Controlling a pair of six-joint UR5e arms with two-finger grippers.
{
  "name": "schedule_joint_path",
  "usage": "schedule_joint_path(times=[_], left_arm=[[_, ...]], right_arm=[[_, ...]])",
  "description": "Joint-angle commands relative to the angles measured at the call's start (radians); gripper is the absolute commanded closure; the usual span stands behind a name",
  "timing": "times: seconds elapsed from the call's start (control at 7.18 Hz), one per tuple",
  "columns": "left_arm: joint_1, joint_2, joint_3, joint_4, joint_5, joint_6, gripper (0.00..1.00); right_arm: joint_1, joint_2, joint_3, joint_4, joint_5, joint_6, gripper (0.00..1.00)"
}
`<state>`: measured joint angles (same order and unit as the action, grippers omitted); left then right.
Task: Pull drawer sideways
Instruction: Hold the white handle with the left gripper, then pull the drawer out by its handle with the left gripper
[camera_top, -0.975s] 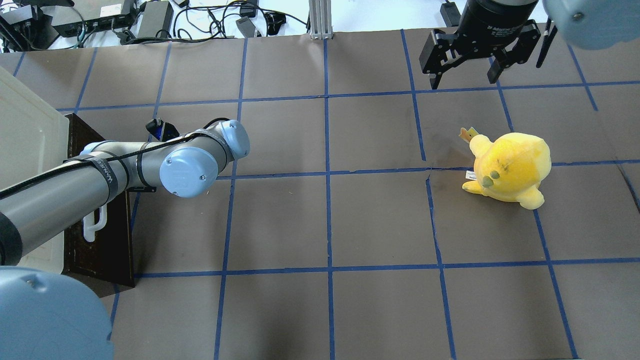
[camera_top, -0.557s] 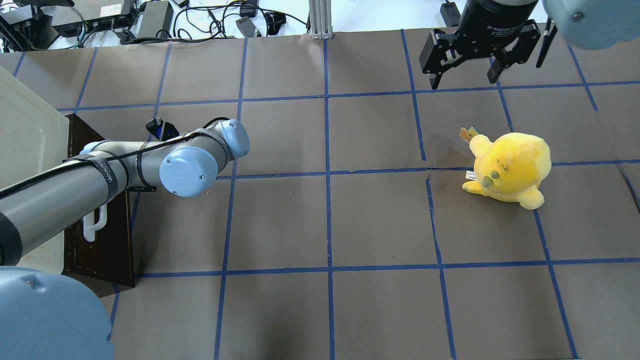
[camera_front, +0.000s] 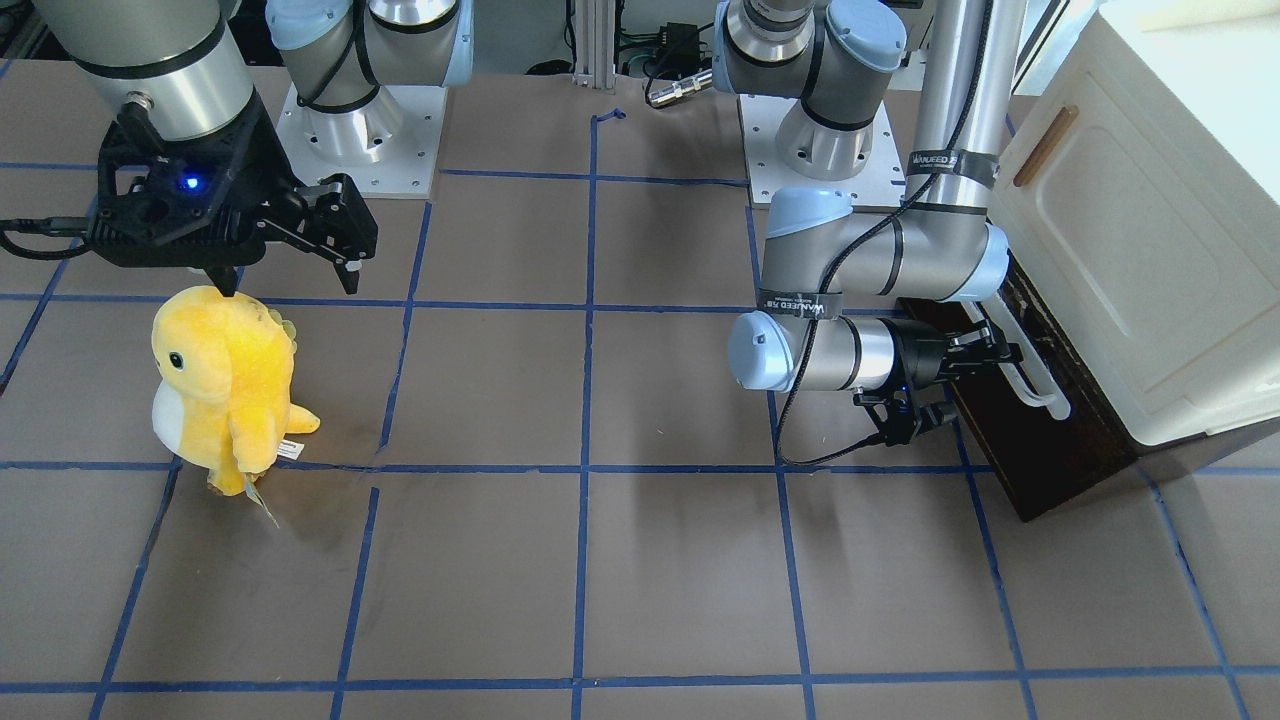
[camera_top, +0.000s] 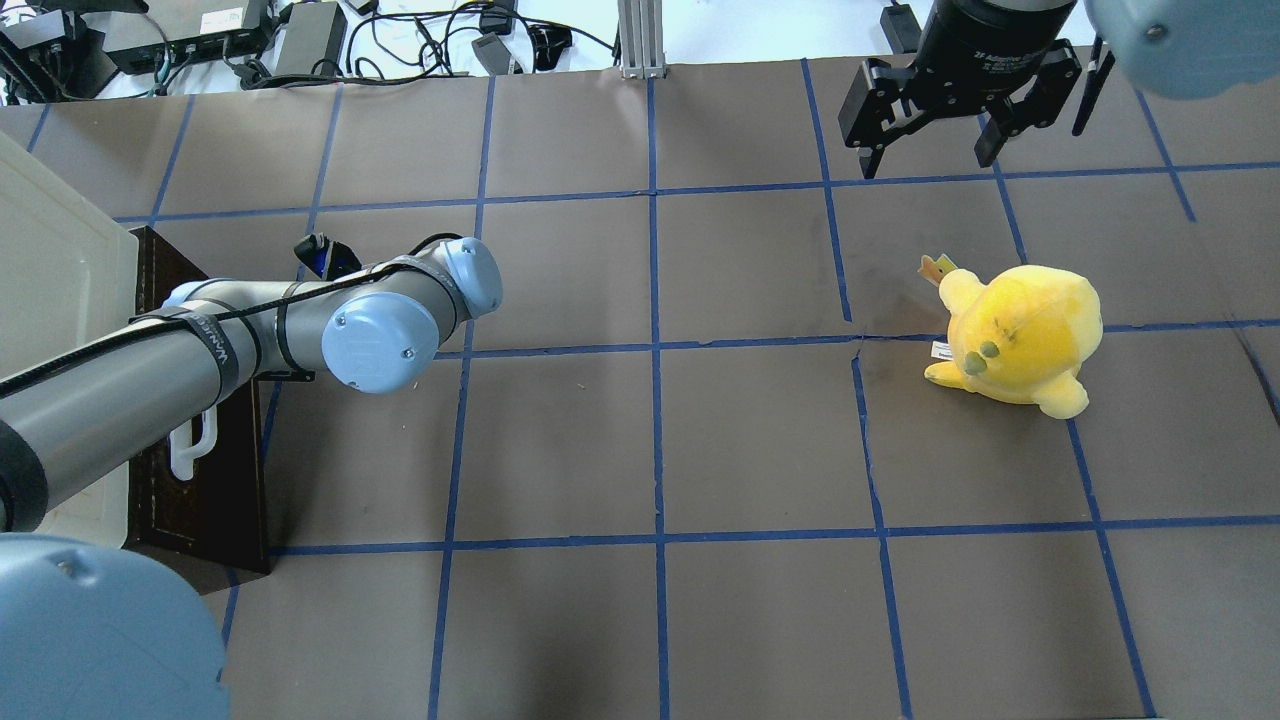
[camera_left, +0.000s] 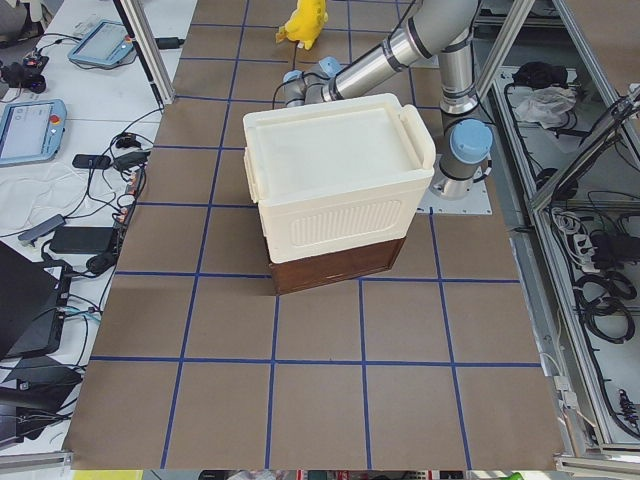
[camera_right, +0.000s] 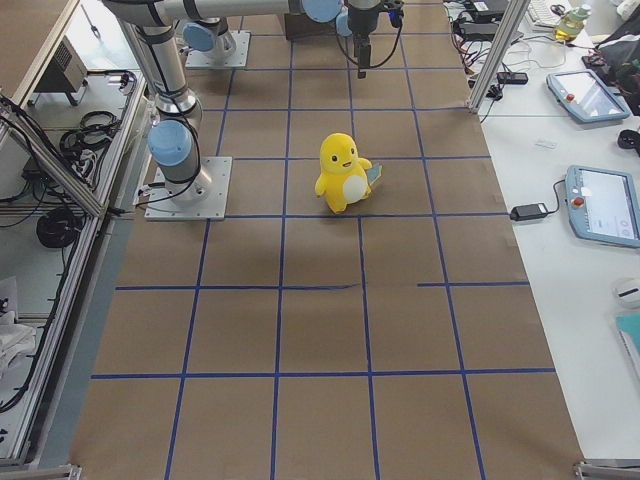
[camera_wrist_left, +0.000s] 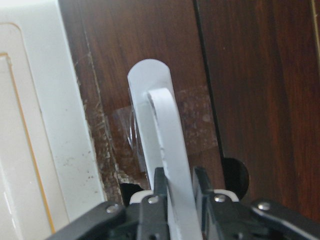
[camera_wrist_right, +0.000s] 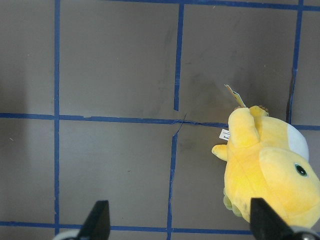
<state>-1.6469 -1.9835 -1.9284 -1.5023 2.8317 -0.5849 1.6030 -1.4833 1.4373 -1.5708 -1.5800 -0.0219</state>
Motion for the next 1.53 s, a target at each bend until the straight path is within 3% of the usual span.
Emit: schedule_joint_path(times=[0.0, 1.39], left_arm=[[-0.004, 0.002, 0.002, 0.004, -0.003, 0.005, 0.73], [-0.105, -0.003, 0.052, 0.001, -0.08, 0.011, 0.73]], right_arm=[[0.0, 0.0, 0.0, 0.0, 0.0, 0.0, 0.0], [0.0, 0.0, 0.0, 0.0, 0.0, -0.001, 0.0]])
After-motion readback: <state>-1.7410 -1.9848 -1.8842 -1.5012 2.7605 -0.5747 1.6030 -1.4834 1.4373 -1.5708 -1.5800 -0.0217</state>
